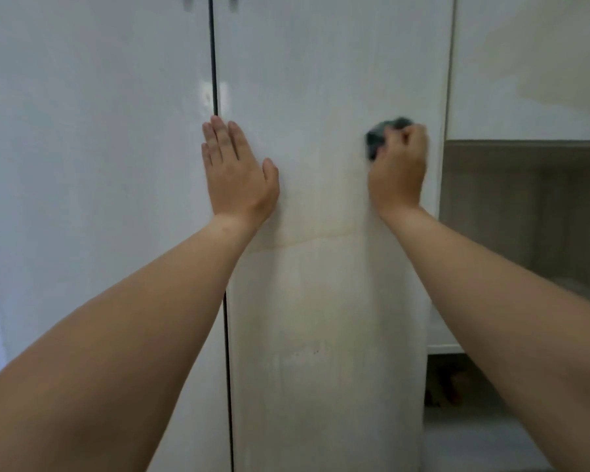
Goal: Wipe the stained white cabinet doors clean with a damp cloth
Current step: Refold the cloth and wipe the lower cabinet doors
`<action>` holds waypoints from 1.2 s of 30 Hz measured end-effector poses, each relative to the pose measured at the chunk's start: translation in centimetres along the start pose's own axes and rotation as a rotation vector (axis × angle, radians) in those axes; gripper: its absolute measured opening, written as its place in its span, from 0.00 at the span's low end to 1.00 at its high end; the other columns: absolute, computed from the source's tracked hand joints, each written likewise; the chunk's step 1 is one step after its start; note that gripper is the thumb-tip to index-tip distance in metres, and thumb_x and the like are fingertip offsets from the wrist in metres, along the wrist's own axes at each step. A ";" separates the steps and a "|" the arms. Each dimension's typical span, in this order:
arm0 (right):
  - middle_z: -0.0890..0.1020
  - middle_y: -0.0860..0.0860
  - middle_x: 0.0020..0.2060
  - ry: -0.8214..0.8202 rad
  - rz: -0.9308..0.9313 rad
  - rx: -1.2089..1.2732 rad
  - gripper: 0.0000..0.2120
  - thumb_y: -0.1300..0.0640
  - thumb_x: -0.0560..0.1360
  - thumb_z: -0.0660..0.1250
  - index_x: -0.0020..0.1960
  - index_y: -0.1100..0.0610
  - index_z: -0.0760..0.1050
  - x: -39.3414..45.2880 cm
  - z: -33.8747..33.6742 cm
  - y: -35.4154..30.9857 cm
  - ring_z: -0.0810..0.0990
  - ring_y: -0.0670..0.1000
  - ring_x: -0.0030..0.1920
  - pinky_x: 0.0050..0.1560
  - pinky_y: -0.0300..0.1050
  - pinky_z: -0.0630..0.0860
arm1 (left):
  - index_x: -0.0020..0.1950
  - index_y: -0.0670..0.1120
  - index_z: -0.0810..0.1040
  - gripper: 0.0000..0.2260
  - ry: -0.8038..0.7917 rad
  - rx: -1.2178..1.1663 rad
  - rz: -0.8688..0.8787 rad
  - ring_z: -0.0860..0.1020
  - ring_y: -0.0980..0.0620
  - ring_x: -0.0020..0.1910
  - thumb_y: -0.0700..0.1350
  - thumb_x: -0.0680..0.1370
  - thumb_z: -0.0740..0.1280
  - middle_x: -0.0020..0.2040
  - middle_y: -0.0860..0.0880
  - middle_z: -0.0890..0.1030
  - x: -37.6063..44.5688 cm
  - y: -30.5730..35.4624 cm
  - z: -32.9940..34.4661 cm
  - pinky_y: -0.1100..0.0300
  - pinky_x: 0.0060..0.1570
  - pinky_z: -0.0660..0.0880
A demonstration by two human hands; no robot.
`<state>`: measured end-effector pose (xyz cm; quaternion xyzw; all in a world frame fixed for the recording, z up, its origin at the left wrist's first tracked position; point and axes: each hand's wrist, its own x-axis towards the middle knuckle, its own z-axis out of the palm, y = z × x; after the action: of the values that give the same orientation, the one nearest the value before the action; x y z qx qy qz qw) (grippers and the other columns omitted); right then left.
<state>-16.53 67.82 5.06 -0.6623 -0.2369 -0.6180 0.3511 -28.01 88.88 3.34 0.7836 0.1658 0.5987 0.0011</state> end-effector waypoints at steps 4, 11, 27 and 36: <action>0.77 0.64 0.52 -0.038 -0.212 -0.018 0.13 0.62 0.76 0.63 0.58 0.65 0.78 -1.0 -1.1 3.7 0.76 0.63 0.52 0.53 0.52 0.74 | 0.79 0.34 0.50 0.36 0.032 -0.010 0.030 0.46 0.35 0.80 0.52 0.76 0.51 0.79 0.32 0.49 0.0 -0.4 0.2 0.44 0.79 0.45; 0.74 0.62 0.54 -0.109 -0.093 0.121 0.13 0.63 0.75 0.66 0.58 0.67 0.77 -3.5 -0.8 -0.5 0.75 0.61 0.52 0.54 0.46 0.72 | 0.80 0.35 0.48 0.35 -0.058 -0.037 0.041 0.44 0.39 0.80 0.52 0.78 0.52 0.80 0.35 0.47 -0.3 -0.8 -1.2 0.48 0.79 0.43; 0.78 0.60 0.51 -0.261 -0.817 0.090 0.13 0.69 0.73 0.69 0.55 0.60 0.82 0.1 4.3 -12.4 0.76 0.61 0.50 0.41 0.48 0.76 | 0.80 0.35 0.53 0.34 -0.047 0.004 0.100 0.49 0.40 0.80 0.43 0.73 0.49 0.80 0.37 0.53 -3.7 -7.2 -2.5 0.51 0.79 0.47; 0.79 0.56 0.58 -0.217 -0.615 0.131 0.17 0.45 0.73 0.65 0.46 0.57 0.85 -2.3 4.0 -15.1 0.74 0.57 0.58 0.57 0.53 0.76 | 0.80 0.37 0.54 0.32 -0.045 -0.053 0.132 0.49 0.44 0.81 0.43 0.75 0.51 0.81 0.40 0.53 -3.9 -8.1 -2.9 0.55 0.79 0.47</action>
<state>-25.49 80.77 5.45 -0.5979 -0.5010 -0.6043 0.1624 -33.69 94.94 -1.12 0.8058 0.0980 0.5838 -0.0138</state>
